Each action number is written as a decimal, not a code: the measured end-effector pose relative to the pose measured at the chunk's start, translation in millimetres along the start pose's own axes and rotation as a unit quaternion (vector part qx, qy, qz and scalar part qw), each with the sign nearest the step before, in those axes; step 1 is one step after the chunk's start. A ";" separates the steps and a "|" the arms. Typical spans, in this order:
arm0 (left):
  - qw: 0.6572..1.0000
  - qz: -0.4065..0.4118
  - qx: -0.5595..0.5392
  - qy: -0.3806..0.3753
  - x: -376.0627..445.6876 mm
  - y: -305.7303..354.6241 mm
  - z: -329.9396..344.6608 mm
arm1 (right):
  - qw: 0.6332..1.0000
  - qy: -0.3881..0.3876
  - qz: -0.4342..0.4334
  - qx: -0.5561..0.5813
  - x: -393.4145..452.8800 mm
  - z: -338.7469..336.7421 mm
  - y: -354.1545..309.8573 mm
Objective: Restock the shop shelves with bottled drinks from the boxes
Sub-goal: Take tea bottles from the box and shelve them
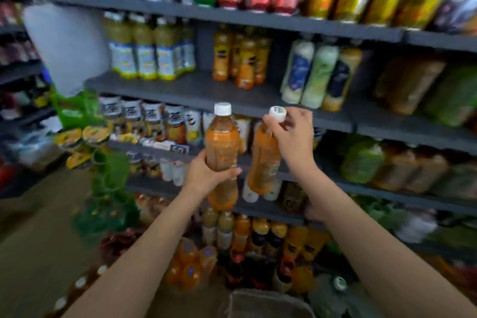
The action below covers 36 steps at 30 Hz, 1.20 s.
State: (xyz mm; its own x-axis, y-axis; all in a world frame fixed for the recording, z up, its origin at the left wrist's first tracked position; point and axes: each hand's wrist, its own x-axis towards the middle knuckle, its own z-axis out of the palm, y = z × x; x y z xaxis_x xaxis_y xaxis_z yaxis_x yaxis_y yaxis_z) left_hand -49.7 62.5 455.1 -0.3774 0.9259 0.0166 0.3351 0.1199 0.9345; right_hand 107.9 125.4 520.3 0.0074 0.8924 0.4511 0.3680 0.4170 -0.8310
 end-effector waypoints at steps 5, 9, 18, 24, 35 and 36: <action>0.994 0.076 0.012 -0.083 7.9 76.2 89.7 | 0.991 0.112 0.042 0.061 33.7 -126.3 25.2; 0.981 0.139 0.003 -0.137 17.1 133.8 169.2 | 0.962 0.232 0.059 0.127 67.8 -224.7 45.3; 0.979 0.164 -0.045 -0.109 56.1 231.0 370.0 | 0.948 0.306 -0.045 0.072 172.5 -377.3 129.7; 0.991 0.128 -0.023 -0.040 97.9 250.5 435.0 | 0.969 0.239 -0.054 0.033 230.7 -390.9 190.3; 0.995 0.100 -0.013 -0.012 135.6 260.5 466.8 | 0.999 0.033 -0.004 0.026 260.0 -364.9 234.1; 0.994 0.104 -0.014 -0.013 136.4 261.4 467.1 | 1.000 0.014 0.012 0.019 255.5 -364.4 241.6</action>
State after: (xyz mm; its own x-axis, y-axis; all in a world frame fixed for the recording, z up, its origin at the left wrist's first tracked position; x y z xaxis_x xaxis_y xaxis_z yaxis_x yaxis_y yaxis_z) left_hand 389.7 387.5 535.6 -0.2803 0.9387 0.2008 0.3785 -0.0842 0.9218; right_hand 537.6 391.4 553.4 0.0425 0.8971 0.4397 0.3327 0.4023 -0.8529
